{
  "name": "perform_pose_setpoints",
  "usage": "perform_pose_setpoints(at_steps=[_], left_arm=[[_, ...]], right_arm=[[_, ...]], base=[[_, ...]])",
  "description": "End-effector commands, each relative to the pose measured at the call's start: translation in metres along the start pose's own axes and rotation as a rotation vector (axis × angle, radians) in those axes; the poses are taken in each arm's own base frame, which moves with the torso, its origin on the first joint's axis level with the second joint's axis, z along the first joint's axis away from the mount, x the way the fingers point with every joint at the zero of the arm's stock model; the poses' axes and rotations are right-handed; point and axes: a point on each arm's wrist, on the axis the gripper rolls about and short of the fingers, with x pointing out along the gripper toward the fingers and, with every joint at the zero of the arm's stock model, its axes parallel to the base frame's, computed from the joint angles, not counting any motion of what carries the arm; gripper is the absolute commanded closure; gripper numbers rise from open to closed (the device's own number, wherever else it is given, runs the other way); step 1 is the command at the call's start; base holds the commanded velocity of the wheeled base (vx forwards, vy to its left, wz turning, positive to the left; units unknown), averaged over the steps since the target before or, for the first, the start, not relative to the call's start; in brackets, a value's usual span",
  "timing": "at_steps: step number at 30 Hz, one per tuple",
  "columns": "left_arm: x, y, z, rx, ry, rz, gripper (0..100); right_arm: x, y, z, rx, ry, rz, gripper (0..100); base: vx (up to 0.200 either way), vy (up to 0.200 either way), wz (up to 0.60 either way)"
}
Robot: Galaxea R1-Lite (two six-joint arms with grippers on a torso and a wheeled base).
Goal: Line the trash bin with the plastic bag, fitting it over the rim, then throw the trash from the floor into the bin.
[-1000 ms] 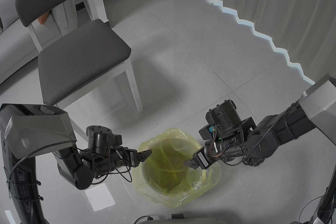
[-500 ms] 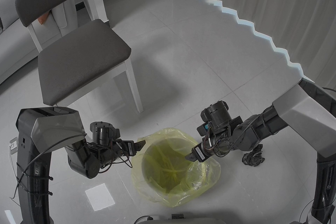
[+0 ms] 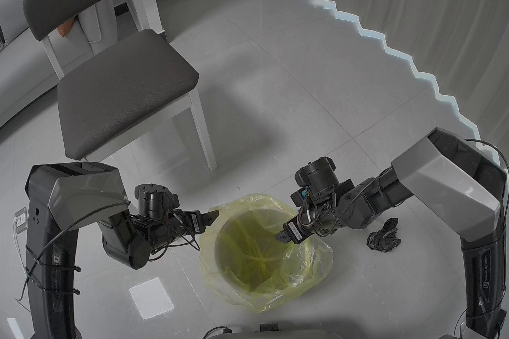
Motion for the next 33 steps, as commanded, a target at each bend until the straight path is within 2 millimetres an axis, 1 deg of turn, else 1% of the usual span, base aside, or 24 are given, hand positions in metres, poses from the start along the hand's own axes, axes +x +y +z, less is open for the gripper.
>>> perform_pose_setpoints(at_steps=[1,8,13,18,19,20,21,25,26,27,31,33], left_arm=[[-0.002,-0.002,0.003,0.002,-0.009,-0.006,0],[-0.002,-0.003,0.004,0.002,-0.012,-0.007,0],[0.0,-0.002,0.009,0.001,-0.028,-0.007,0],[0.003,-0.004,0.012,-0.005,-0.041,-0.013,0],[0.005,-0.004,0.015,-0.01,-0.049,-0.016,0],[0.006,-0.004,0.015,-0.01,-0.049,-0.016,0],[0.008,-0.004,0.016,-0.011,-0.054,-0.017,0],[0.017,0.0,0.011,-0.016,-0.028,-0.007,0],[0.017,0.0,0.011,-0.016,-0.028,-0.007,0],[0.02,0.003,0.008,-0.02,-0.015,0.0,0],[0.027,0.008,0.003,-0.032,-0.005,0.008,0],[0.029,0.011,0.004,-0.038,-0.013,0.014,0]], right_arm=[[0.004,-0.002,-0.002,-0.002,0.007,-0.003,100],[0.0,-0.01,0.003,0.009,-0.013,-0.014,100],[-0.002,-0.021,0.011,0.024,-0.037,-0.032,100],[-0.001,-0.029,0.017,0.029,-0.057,-0.044,100],[-0.001,-0.035,0.019,0.03,-0.067,-0.054,100],[0.0,-0.035,0.019,0.03,-0.067,-0.054,100],[0.0,-0.04,0.02,0.03,-0.067,-0.06,100],[0.011,-0.047,0.014,0.041,-0.038,-0.068,100],[0.011,-0.047,0.014,0.041,-0.038,-0.068,100],[0.017,-0.049,0.009,0.046,-0.021,-0.069,100],[0.026,-0.049,0.002,0.047,-0.001,-0.068,100],[0.028,-0.049,0.001,0.047,0.002,-0.067,100]], base=[[0.0,0.0,0.0],[0.0,0.0,0.0],[0.0,0.0,0.0],[0.0,0.0,0.0],[0.0,0.0,0.0],[0.0,0.0,0.0],[0.0,0.0,0.0],[0.0,0.0,0.0],[0.0,0.0,0.0],[0.0,0.0,0.0],[0.0,0.0,0.0],[0.0,0.0,0.0]])
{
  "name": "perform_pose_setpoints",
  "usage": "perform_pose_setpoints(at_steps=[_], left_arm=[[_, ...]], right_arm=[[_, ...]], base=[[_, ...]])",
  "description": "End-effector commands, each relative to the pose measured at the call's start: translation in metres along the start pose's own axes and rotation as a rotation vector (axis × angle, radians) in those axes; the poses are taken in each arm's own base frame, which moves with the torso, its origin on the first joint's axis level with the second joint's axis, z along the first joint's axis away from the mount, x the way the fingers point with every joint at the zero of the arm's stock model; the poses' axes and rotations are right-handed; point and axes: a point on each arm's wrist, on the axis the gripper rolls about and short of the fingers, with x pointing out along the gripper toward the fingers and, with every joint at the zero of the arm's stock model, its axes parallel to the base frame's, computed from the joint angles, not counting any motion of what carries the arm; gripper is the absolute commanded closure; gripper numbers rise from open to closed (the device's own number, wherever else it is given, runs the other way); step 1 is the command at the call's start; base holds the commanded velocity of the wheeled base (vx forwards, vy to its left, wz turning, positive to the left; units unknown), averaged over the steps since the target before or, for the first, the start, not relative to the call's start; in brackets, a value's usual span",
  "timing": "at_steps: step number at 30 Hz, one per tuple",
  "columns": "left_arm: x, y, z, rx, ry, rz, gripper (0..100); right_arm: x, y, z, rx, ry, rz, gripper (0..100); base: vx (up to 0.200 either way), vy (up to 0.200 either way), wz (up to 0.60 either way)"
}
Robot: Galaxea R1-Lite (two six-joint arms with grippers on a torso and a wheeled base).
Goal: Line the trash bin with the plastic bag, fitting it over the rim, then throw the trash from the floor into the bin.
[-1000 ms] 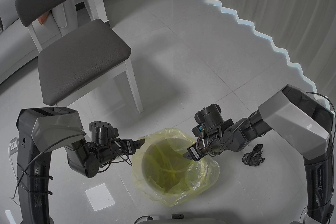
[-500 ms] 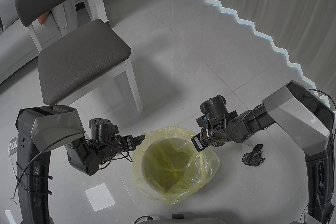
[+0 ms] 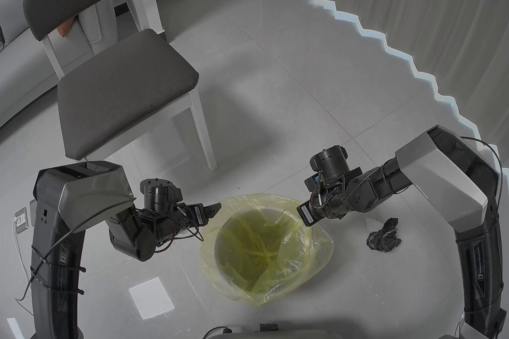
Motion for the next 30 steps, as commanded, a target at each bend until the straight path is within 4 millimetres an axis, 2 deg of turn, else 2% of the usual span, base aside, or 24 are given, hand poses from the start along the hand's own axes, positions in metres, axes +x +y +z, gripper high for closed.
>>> perform_pose_setpoints(at_steps=[1,5,13,21,22,27,28,30], left_arm=[[0.009,0.009,-0.005,-0.011,0.007,0.015,0],[0.015,0.014,-0.012,-0.017,0.033,0.028,0],[0.015,0.015,-0.024,-0.023,0.075,0.034,0],[0.001,0.016,-0.014,-0.078,0.057,0.043,0],[0.0,0.016,-0.013,-0.079,0.055,0.043,0],[-0.004,0.013,-0.009,-0.078,0.045,0.036,0],[-0.006,0.012,-0.008,-0.078,0.045,0.036,0],[-0.008,0.011,-0.007,-0.079,0.043,0.029,0]], right_arm=[[0.012,0.0,-0.009,0.001,0.03,0.001,100],[0.018,0.002,-0.014,0.001,0.045,0.004,100],[0.024,0.005,-0.022,-0.007,0.075,0.01,100],[0.014,0.002,-0.018,-0.006,0.064,0.007,100],[0.01,0.002,-0.019,-0.012,0.069,0.01,0],[0.0,0.001,-0.018,-0.015,0.064,0.008,0],[-0.012,-0.002,-0.017,-0.018,0.062,0.003,0],[-0.02,-0.007,-0.018,-0.022,0.062,-0.006,0]], base=[[0.0,0.0,0.0],[0.0,0.0,0.0],[0.0,0.0,0.0],[0.0,0.0,0.0],[0.0,0.0,0.0],[0.0,0.0,0.0],[0.0,0.0,0.0],[0.0,0.0,0.0]])
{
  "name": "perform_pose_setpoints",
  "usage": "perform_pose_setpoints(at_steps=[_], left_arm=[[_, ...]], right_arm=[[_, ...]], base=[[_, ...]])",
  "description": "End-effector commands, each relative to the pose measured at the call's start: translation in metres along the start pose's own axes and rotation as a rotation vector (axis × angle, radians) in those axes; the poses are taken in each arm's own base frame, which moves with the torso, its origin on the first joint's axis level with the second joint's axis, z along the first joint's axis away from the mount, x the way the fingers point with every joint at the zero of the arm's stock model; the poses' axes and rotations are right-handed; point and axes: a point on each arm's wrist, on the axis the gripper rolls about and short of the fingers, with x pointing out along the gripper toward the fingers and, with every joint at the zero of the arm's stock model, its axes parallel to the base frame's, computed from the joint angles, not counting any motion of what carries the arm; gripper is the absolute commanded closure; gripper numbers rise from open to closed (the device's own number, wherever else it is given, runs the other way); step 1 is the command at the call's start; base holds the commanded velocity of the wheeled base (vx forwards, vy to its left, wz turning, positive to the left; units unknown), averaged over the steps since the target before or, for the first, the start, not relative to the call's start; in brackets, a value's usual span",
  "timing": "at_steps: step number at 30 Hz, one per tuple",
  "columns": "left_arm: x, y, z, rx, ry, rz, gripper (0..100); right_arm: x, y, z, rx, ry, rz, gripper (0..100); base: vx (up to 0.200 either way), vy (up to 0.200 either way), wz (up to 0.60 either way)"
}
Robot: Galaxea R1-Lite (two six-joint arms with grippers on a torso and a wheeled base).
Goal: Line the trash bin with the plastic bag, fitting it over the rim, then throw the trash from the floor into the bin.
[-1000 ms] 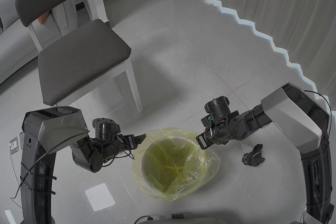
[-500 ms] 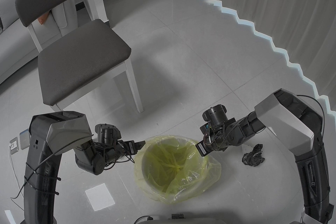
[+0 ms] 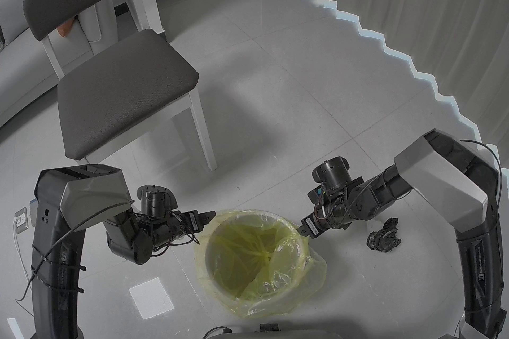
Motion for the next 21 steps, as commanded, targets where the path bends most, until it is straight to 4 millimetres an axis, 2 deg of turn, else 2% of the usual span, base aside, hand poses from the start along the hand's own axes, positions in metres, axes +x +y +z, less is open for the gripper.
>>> perform_pose_setpoints(at_steps=[1,4,8,13,15,17,18,19,21], left_arm=[[-0.007,-0.004,0.007,0.003,-0.013,-0.016,0],[-0.01,-0.005,0.007,-0.003,-0.013,-0.02,0],[-0.012,-0.009,0.01,-0.022,-0.032,-0.033,0],[-0.014,-0.009,0.009,-0.02,-0.045,-0.04,0],[-0.02,-0.009,0.011,-0.02,-0.058,-0.042,0],[-0.025,-0.01,0.014,-0.021,-0.061,-0.042,0],[-0.028,-0.01,0.014,-0.022,-0.06,-0.04,0],[-0.028,-0.01,0.014,-0.022,-0.06,-0.04,0],[-0.039,-0.012,0.015,-0.019,-0.076,-0.047,0]], right_arm=[[-0.029,-0.011,0.002,-0.007,-0.021,-0.024,0],[-0.045,-0.021,0.003,-0.013,-0.032,-0.065,0],[-0.064,-0.024,0.007,-0.012,-0.06,-0.079,0],[-0.072,-0.028,0.012,-0.007,-0.081,-0.117,0],[-0.09,-0.02,0.011,-0.009,-0.096,-0.104,0],[-0.1,0.001,0.006,-0.05,-0.092,-0.064,0],[-0.101,0.01,0.001,-0.068,-0.079,-0.047,0],[-0.101,0.01,0.001,-0.068,-0.079,-0.047,0],[-0.097,0.032,-0.018,-0.119,-0.018,-0.005,0]], base=[[0.0,0.0,0.0],[0.0,0.0,0.0],[0.0,0.0,0.0],[0.0,0.0,0.0],[0.0,0.0,0.0],[0.0,0.0,0.0],[0.0,0.0,0.0],[0.0,0.0,0.0],[0.0,0.0,0.0]])
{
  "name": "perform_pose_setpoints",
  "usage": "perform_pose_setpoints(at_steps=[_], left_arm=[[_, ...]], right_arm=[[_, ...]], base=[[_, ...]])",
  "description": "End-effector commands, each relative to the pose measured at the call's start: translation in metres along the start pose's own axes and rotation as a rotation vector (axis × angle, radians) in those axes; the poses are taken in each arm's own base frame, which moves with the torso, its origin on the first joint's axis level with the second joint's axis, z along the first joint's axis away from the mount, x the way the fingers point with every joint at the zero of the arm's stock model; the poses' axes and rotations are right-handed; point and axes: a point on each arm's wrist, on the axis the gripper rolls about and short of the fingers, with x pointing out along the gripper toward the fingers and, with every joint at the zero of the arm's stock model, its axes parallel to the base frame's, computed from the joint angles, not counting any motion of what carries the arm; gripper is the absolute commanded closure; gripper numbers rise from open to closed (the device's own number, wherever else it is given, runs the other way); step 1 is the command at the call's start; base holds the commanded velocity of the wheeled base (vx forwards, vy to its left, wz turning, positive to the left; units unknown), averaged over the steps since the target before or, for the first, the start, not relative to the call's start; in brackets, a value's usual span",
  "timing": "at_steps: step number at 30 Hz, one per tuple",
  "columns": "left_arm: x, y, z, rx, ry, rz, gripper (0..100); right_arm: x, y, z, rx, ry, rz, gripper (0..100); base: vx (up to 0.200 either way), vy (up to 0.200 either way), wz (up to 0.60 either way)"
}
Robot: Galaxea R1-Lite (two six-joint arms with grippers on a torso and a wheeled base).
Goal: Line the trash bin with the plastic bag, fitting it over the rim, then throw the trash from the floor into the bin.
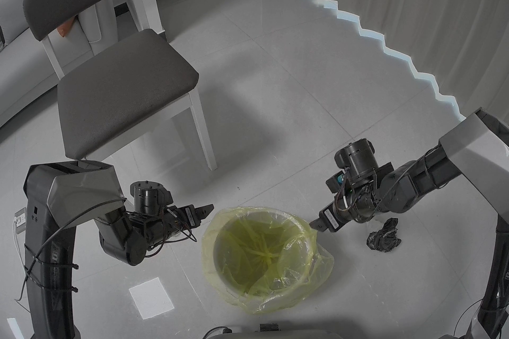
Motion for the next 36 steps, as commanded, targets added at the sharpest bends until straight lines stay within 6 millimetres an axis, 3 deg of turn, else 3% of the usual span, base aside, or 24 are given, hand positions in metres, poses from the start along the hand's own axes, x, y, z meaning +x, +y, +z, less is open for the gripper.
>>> perform_pose_setpoints(at_steps=[1,8,12,13,19,23,32,36], left_arm=[[-0.021,-0.006,0.007,0.005,-0.037,-0.014,0],[-0.037,-0.01,0.009,0.012,-0.06,-0.025,0],[-0.038,-0.01,0.01,0.013,-0.064,-0.027,0],[-0.038,-0.011,0.009,0.016,-0.061,-0.029,0],[-0.041,-0.012,0.004,0.02,-0.068,-0.038,0],[-0.045,-0.01,0.001,0.02,-0.076,-0.037,0],[-0.046,-0.006,-0.003,0.014,-0.067,-0.028,0],[-0.045,-0.007,-0.004,0.013,-0.064,-0.03,0]], right_arm=[[-0.02,0.042,-0.021,-0.087,0.043,0.077,0],[-0.017,0.063,-0.053,-0.135,0.089,0.115,0],[-0.015,0.065,-0.058,-0.138,0.102,0.118,0],[-0.008,0.07,-0.068,-0.152,0.134,0.129,0],[0.012,0.085,-0.077,-0.181,0.15,0.144,0],[0.024,0.08,-0.083,-0.178,0.182,0.132,0],[0.029,0.053,-0.086,-0.151,0.209,0.1,0],[0.037,0.052,-0.086,-0.148,0.215,0.098,0]], base=[[0.0,0.0,0.0],[0.0,0.0,0.0],[0.0,0.0,0.0],[0.0,0.0,0.0],[0.0,0.0,0.0],[0.0,0.0,0.0],[0.0,0.0,0.0],[0.0,0.0,0.0]])
